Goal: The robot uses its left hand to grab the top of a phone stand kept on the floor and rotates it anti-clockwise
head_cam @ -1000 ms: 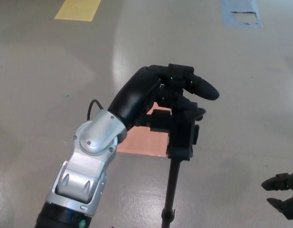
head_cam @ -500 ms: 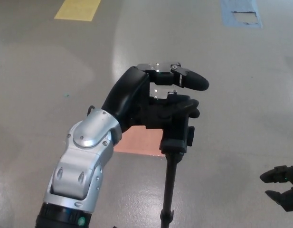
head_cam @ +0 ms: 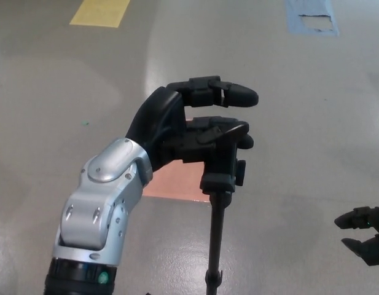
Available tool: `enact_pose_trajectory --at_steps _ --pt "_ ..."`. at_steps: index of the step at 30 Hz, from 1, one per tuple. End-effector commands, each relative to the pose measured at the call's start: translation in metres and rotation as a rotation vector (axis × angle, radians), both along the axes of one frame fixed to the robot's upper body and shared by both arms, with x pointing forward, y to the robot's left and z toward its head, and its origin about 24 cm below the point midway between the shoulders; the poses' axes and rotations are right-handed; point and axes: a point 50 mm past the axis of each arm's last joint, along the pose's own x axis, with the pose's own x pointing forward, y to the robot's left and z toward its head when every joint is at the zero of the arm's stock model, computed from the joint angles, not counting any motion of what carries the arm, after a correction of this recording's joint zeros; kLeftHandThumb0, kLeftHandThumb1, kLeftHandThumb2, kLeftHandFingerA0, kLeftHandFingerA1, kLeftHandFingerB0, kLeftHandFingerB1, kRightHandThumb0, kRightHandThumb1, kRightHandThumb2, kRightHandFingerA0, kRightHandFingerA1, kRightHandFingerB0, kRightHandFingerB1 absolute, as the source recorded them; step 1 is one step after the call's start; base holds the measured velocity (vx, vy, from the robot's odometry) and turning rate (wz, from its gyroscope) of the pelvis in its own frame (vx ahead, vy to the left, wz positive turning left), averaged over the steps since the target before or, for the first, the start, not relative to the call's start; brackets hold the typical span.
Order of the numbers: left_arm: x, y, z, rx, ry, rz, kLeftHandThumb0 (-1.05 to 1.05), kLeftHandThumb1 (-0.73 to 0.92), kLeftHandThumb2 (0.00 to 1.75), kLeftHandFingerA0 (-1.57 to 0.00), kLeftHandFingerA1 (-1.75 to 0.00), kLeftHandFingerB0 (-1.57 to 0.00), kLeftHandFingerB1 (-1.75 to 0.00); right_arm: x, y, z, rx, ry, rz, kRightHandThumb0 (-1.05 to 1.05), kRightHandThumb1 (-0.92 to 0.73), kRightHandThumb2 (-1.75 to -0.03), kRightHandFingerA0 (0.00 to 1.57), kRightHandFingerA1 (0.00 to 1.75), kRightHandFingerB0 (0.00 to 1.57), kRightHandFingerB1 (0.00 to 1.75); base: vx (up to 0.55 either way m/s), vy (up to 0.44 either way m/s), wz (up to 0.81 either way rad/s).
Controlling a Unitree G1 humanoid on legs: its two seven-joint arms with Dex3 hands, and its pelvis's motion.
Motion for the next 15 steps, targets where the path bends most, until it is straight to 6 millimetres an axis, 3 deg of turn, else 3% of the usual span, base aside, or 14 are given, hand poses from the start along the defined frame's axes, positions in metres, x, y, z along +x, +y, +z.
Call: enact_pose_trajectory --at_steps 1,15 --pt "-0.0001 -0.0041 0.0132 -0.122 0.268 -0.065 -0.15 0.74 0.62 -1.05 -0.77 -0.87 -0.57 0.0064 -0.0061 0.0107 -0.015 0.009 -0.016 -0.41 -0.83 -0.65 0.34 0.39 0.23 0.3 0.0 0.0 0.0" --pt "-0.002 -0.0045 0.0149 -0.101 0.273 -0.109 -0.16 0.73 0.62 -1.03 -0.8 -0.85 -0.57 0.0099 -0.0045 0.0139 -0.023 0.006 -0.015 -0.4 -0.82 -0.65 0.35 0.39 0.24 0.3 0.0 0.0 0.0"
